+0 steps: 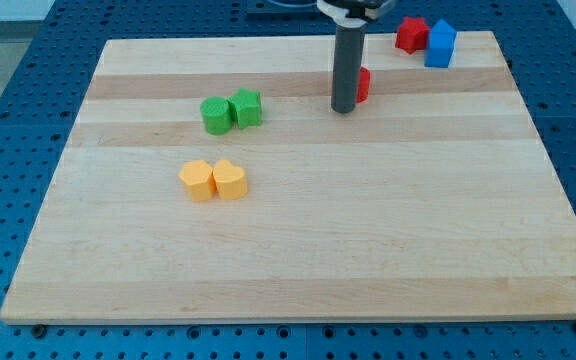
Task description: Keep red circle bottom left to the cube
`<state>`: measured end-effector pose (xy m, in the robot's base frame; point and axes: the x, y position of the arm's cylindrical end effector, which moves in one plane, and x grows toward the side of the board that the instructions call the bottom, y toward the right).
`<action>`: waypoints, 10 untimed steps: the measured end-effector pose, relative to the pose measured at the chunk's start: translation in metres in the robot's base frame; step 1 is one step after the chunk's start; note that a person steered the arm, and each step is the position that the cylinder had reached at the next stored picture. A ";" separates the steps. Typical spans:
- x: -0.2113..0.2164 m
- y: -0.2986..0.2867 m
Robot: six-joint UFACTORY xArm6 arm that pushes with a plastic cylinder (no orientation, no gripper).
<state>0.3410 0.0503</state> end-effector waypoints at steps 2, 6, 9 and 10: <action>0.061 -0.022; -0.048 0.039; -0.083 0.049; -0.057 0.048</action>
